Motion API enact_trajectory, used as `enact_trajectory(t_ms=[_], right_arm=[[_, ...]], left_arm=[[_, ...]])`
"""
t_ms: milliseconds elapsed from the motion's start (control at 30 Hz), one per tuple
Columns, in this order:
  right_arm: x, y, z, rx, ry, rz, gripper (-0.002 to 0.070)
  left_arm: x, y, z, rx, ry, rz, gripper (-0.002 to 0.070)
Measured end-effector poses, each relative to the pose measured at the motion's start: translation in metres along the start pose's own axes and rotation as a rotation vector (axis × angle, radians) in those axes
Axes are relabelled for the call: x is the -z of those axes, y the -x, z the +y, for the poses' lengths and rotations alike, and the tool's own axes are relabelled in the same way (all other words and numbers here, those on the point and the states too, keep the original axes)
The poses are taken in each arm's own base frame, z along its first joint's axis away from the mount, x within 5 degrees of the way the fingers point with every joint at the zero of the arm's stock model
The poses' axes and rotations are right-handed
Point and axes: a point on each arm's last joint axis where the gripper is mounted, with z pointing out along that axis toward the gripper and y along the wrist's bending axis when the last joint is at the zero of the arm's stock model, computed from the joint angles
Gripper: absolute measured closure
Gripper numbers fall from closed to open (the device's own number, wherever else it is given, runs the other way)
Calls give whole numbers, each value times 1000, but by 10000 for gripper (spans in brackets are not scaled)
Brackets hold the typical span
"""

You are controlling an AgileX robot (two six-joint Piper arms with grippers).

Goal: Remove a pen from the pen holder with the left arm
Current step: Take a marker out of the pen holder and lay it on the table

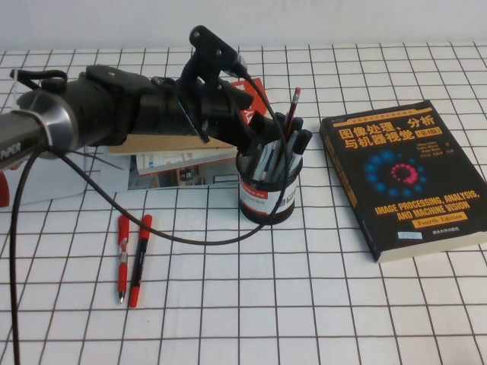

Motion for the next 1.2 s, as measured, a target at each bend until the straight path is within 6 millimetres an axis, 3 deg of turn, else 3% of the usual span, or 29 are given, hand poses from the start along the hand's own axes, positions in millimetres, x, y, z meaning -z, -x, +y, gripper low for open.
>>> enact_trajectory(t_ms=[400, 667, 767, 967, 1133, 1200], right_arm=[[0, 0, 0, 0, 0, 0, 692], [0, 0, 0, 0, 0, 0, 692], [0, 0, 0, 0, 0, 0, 692], [0, 0, 0, 0, 0, 0, 692], [0, 0, 0, 0, 0, 0, 692], [0, 0, 0, 0, 0, 0, 692]], left_arm=[[-11, -12, 2, -13, -13, 20, 67], [-11, -12, 2, -22, -13, 18, 307], [-11, -11, 2, -12, -12, 12, 363], [-11, -8, 3, 14, -4, -22, 408], [-10, -6, 3, 35, 0, -43, 559], [-11, -5, 3, 36, -5, -45, 568]])
